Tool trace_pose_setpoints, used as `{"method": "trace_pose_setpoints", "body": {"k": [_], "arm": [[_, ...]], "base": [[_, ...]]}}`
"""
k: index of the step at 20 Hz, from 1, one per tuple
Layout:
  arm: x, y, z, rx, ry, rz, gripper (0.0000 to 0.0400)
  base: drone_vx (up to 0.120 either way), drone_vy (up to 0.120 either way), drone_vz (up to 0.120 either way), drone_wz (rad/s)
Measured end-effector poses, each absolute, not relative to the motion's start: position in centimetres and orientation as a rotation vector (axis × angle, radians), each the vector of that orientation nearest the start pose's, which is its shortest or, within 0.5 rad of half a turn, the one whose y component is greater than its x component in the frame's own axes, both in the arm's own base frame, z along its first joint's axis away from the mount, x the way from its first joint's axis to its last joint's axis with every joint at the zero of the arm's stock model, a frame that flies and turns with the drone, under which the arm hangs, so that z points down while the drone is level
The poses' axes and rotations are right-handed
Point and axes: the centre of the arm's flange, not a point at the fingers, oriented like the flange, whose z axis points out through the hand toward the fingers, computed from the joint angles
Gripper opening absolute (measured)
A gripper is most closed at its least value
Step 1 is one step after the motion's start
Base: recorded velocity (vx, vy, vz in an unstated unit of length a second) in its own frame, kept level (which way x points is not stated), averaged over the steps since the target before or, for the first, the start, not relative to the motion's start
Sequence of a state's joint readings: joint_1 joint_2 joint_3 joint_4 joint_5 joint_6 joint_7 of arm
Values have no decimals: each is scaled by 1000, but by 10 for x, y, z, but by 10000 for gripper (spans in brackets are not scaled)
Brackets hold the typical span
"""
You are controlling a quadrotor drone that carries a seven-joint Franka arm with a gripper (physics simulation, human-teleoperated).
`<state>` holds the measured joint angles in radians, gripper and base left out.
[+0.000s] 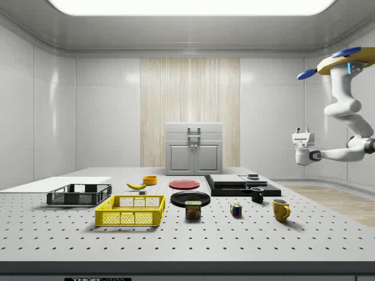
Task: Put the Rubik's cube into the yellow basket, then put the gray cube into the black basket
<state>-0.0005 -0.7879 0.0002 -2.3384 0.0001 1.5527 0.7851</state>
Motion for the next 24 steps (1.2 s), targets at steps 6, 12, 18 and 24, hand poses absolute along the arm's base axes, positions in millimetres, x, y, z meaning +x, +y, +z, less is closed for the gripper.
{"method": "trace_pose_setpoints", "body": {"k": [6, 12, 18, 24], "arm": [[301, 0, 641, -2900, 1201, -10, 400], [303, 0, 673, -2898, 1201, -17, 400], [304, 0, 686, -2897, 1200, -24, 400], [304, 0, 690, -2895, 1199, -30, 400]], "base": [[0, 67, 0, 0], [27, 120, 0, 0], [120, 120, 0, 0], [120, 120, 0, 0]]}}
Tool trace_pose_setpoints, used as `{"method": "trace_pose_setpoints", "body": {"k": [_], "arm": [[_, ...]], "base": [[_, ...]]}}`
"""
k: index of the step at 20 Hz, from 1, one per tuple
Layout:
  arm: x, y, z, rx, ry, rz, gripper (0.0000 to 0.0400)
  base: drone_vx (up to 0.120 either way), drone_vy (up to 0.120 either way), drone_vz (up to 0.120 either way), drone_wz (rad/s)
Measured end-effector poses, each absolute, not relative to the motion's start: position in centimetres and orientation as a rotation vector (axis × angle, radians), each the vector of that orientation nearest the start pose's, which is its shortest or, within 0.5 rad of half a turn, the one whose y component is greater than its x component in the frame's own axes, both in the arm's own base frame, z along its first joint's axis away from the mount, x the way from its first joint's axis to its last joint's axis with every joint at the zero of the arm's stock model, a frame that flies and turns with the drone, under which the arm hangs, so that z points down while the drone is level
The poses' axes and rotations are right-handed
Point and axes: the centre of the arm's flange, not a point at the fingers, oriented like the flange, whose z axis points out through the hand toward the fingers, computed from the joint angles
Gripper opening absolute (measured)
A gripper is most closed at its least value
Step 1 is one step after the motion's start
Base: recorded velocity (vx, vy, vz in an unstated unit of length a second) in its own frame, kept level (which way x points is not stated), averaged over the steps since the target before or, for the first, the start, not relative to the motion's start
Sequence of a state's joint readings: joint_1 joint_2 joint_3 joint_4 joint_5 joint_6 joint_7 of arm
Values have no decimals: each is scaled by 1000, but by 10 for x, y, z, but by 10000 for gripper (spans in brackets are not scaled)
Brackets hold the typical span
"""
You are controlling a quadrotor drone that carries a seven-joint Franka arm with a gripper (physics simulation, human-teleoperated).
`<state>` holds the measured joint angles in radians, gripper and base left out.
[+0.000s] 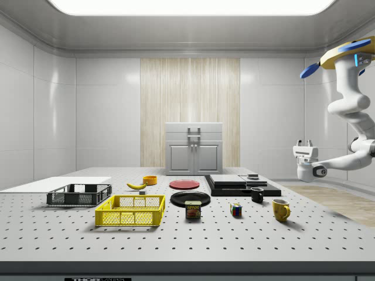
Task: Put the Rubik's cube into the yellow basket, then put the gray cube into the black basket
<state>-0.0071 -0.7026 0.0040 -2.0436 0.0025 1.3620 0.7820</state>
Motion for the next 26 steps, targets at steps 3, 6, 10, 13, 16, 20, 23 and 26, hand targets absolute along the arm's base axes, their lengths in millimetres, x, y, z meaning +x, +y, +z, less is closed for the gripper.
{"method": "trace_pose_setpoints", "body": {"k": [3, 6, 10, 13, 16, 20, 23, 26], "arm": [[304, 0, 691, -2894, 1199, -34, 400], [304, 0, 691, -2894, 1199, -37, 400], [303, 0, 691, -2893, 1198, -42, 400], [303, 0, 691, -2893, 1198, -46, 400], [303, 0, 691, -2893, 1198, -50, 400], [303, 1, 691, -2894, 1199, -56, 400], [303, 1, 691, -2897, 1200, -62, 400], [302, 2, 691, -2902, 1202, -69, 400]], "base": [[120, 120, 0, 0], [120, 120, 0, 0], [10, 120, 0, 0], [67, 120, 0, 0], [120, 120, 0, 0], [120, 120, 0, 0], [120, 120, 0, 0], [120, 107, 0, 0]]}}
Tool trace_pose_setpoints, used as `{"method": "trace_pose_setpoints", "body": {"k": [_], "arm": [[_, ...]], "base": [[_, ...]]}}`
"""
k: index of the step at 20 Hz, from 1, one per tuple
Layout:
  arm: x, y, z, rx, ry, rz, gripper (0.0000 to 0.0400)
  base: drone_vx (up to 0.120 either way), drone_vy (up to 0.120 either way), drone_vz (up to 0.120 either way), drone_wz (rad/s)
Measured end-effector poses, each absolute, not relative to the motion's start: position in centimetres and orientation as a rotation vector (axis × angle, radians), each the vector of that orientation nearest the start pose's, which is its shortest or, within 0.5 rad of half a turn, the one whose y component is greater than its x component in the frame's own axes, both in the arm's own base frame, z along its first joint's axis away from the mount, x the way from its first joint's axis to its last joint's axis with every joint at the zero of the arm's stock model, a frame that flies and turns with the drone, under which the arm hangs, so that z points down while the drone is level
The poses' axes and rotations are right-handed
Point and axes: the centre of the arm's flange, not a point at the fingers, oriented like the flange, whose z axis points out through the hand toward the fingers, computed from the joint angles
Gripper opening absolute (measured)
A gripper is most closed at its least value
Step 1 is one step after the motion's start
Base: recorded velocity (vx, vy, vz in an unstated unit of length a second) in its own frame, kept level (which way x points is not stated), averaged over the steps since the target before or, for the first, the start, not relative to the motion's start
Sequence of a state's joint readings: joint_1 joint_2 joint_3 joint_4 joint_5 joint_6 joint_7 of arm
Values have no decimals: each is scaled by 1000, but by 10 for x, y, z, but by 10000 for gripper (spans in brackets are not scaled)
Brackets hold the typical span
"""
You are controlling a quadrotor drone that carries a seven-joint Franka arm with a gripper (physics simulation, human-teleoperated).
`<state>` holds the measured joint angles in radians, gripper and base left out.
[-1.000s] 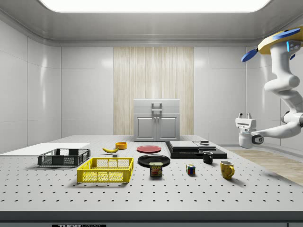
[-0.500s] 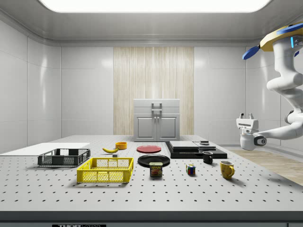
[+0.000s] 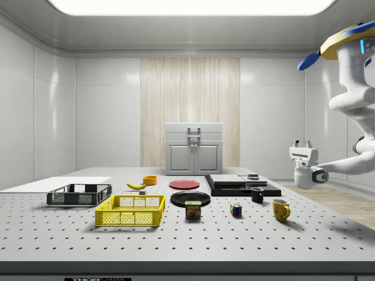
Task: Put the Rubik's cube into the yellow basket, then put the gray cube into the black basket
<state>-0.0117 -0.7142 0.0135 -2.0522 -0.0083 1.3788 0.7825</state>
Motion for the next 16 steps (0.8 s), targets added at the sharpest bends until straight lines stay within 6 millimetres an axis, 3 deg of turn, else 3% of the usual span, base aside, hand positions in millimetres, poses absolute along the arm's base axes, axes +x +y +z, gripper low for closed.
{"method": "trace_pose_setpoints", "body": {"k": [6, 16], "arm": [[302, 5, 691, -2925, 1212, -95, 400], [301, 25, 688, -3092, 1283, -246, 400]], "base": [[60, 0, 0, 0], [120, 0, 0, 0]]}}
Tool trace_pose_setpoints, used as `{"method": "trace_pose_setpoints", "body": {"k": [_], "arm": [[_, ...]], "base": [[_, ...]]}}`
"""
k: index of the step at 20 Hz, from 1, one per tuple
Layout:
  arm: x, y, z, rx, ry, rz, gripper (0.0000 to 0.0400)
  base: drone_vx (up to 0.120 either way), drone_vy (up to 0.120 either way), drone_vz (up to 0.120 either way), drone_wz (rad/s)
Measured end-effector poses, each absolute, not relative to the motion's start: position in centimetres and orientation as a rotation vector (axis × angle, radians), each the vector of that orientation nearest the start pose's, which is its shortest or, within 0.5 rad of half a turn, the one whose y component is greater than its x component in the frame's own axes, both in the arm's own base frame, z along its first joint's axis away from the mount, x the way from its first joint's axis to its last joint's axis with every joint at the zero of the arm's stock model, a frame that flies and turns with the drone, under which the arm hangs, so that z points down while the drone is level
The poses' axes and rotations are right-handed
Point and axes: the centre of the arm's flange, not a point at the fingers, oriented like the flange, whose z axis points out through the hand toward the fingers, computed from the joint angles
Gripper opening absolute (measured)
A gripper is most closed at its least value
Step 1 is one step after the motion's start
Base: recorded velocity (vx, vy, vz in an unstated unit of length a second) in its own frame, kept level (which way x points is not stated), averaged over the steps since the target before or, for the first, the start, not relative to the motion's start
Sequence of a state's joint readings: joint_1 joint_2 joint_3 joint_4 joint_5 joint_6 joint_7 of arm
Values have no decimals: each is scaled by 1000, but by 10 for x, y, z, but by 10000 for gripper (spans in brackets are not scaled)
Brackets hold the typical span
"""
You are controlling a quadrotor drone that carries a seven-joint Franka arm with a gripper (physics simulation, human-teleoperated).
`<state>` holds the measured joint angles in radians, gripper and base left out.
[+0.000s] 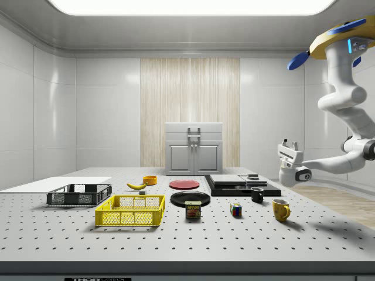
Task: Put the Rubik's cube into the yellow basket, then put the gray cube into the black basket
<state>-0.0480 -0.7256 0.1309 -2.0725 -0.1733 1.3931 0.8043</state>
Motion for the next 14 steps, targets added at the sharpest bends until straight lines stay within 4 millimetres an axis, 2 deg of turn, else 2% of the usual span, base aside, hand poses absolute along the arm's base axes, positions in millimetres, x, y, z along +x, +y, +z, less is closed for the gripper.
{"method": "trace_pose_setpoints", "body": {"k": [2, 5, 8, 10, 11, 13, 14], "arm": [[301, 35, 685, -3172, 1317, -322, 400], [301, 55, 675, -3343, 1391, -508, 400], [302, 79, 651, -3581, 1494, -842, 400], [303, 93, 625, -3752, 1571, -1201, 400], [303, 97, 609, -3824, 1606, -1435, 400], [304, 97, 574, -3895, 1647, -2026, 400], [305, 93, 558, -3869, 1645, -2380, 400]], "base": [[120, 0, -40, 0], [120, 0, -120, 0], [120, 0, -120, 0], [120, 0, -120, 0], [120, 0, -120, 0], [120, 0, -120, 0], [120, 0, -120, 0]]}}
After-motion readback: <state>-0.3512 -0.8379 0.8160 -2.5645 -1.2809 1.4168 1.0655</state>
